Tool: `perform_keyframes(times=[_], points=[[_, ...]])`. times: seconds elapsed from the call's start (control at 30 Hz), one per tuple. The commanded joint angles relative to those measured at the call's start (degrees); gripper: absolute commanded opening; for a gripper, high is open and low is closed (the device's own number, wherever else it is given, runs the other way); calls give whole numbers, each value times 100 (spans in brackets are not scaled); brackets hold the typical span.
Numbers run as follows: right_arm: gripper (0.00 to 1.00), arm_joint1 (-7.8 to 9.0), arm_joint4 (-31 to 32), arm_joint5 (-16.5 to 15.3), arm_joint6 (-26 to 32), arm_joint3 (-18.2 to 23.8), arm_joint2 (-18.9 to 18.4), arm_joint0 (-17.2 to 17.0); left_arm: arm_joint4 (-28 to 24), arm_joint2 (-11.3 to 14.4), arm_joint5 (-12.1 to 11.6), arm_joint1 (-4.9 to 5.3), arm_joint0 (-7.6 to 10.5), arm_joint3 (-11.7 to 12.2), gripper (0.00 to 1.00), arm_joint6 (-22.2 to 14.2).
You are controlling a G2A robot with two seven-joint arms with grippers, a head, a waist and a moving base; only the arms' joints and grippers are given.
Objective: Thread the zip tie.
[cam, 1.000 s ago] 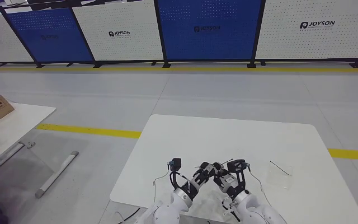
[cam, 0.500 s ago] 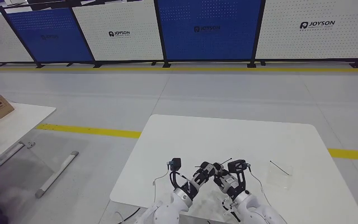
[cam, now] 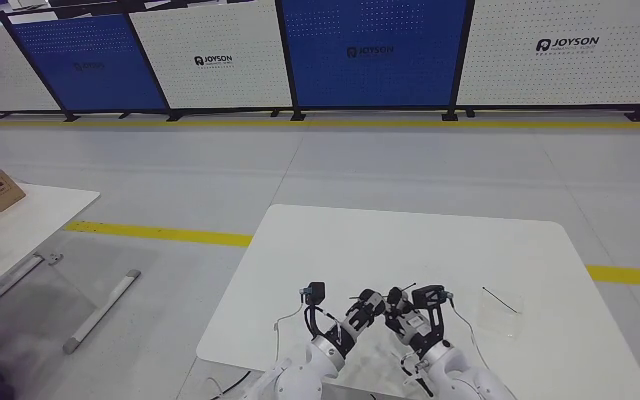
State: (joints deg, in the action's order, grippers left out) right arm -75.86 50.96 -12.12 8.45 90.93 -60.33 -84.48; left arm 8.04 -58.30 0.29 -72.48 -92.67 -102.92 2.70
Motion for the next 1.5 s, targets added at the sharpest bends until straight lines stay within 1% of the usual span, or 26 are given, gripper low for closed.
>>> perform_keyframes(times=[0.0,0.13,0.27,0.33,0.37,0.4,0.43,0.47,0.67,0.83,1.07,1.23,1.47], points=[[33,4,14,1,-24,16,-7,-16,0,1,19,-1,7,13,0,1],[32,9,30,7,-51,31,-14,-33,-4,4,40,-3,16,30,0,7],[27,14,46,8,-84,38,-18,-45,-13,7,71,-6,24,41,0,14],[22,16,54,7,-104,43,-20,-54,-12,11,85,-7,30,43,0,11],[15,17,56,9,-109,43,-21,-56,-11,13,88,-7,31,45,0,10],[13,18,57,10,-113,44,-21,-58,-9,14,89,-7,31,47,0,9],[8,18,56,12,-116,45,-21,-60,-6,17,88,-7,32,49,0,9],[0,19,57,16,-117,46,-20,-60,-1,21,88,-8,32,53,0,10],[0,19,32,18,-119,14,-15,-43,-22,21,66,-10,30,63,0,25],[0,17,29,30,-90,-13,9,-15,-23,16,-68,-5,1,48,0,20],[0,12,36,34,-56,-54,55,28,-8,47,-166,-5,4,69,0,-8],[0,10,33,51,-32,-86,69,51,-16,35,-262,-3,-15,29,0,30],[0,18,-22,-25,-74,-97,46,39,-56,16,-248,-5,-6,45,0,57]])
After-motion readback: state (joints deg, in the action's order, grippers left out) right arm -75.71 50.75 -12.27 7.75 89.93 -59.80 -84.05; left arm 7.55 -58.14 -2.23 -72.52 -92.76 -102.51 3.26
